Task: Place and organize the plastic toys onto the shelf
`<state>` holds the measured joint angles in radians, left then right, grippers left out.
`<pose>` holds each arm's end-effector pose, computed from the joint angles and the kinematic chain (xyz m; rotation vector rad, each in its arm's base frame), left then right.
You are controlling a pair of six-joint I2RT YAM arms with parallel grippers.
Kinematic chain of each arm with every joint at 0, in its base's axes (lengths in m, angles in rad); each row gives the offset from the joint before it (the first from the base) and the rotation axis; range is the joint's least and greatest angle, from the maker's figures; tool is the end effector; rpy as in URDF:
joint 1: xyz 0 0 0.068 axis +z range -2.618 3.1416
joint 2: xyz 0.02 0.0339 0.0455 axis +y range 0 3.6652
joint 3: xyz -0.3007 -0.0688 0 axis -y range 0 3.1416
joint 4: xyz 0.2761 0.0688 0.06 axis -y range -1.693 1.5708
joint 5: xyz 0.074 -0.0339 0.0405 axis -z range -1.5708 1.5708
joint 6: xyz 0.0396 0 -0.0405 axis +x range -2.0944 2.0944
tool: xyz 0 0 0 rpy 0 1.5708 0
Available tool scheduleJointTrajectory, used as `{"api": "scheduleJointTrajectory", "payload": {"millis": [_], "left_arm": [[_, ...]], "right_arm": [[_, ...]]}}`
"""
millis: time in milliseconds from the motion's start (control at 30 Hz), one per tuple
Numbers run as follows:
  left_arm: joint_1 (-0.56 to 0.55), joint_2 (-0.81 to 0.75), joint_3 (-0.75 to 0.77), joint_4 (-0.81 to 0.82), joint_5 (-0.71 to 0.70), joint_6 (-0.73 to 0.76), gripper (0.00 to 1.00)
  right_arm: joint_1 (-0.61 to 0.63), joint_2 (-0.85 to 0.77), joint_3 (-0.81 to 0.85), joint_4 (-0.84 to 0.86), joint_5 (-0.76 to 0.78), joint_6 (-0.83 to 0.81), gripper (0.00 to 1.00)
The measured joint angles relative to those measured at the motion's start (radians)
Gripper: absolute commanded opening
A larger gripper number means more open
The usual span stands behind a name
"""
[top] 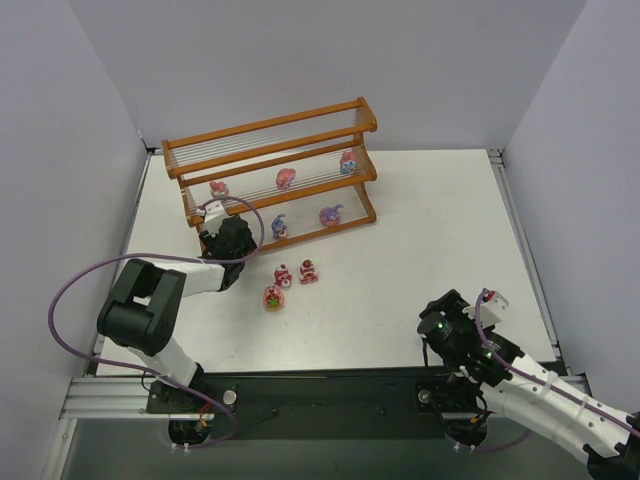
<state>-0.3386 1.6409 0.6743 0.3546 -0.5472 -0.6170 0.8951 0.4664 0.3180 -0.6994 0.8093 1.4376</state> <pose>0.3233 -0.0920 0.1584 -0.5840 2.0002 0.0210 0.0852 0.0604 0.1913 0.8947 1.9416 0.3779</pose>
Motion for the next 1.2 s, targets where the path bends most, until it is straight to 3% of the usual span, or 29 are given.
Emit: {"api": "scheduleJointTrajectory", "payload": {"millis": [400, 1200], "left_arm": [[0.000, 0.011, 0.013, -0.021, -0.002, -0.009, 0.33], [-0.001, 0.011, 0.013, -0.020, -0.006, -0.008, 0.76]], "right_arm": [[0.000, -0.026, 0.013, 0.000, 0.006, -0.024, 0.68], [0.000, -0.037, 0.019, 0.000, 0.006, -0.025, 0.68]]}}
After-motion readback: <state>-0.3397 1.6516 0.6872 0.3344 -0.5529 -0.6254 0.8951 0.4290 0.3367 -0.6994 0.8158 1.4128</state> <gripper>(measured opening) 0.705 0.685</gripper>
